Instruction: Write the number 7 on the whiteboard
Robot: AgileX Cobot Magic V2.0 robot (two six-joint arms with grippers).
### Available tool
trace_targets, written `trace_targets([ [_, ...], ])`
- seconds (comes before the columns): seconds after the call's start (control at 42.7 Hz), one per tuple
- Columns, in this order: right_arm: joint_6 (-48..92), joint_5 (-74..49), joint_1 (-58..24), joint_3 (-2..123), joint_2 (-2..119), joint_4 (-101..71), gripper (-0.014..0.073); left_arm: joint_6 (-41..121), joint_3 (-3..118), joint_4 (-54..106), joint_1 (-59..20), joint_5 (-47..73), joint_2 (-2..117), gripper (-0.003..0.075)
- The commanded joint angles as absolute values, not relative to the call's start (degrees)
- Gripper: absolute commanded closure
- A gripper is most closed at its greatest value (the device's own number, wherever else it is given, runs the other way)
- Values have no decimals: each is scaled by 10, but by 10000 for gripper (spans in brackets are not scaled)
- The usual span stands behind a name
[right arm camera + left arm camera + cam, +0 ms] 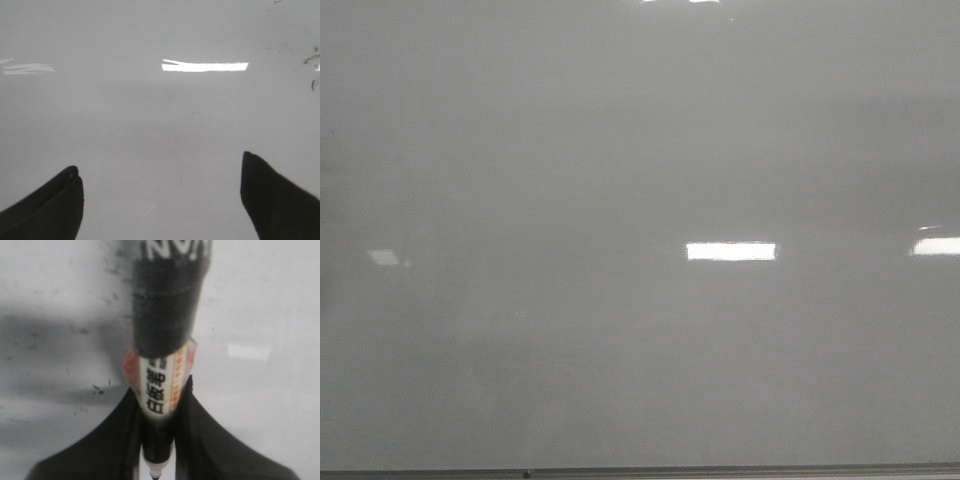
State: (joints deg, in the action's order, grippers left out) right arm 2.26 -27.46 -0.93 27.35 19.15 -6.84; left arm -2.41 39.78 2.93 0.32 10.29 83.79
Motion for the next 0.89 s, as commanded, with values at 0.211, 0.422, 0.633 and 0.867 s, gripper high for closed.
trace_targets([
  [0.211,28,-273,-12,307,205,-63,-59,64,545,34,-38,369,797,729],
  [0.422,94,-328,-30,342,250,-88,-59,226,583,34,-150,375,750,729],
  [0.633,233,-370,-116,387,323,-190,-59,347,582,34,-289,376,685,729],
  [0.867,351,-446,-246,459,420,-250,-59,433,575,33,-452,362,628,729],
])
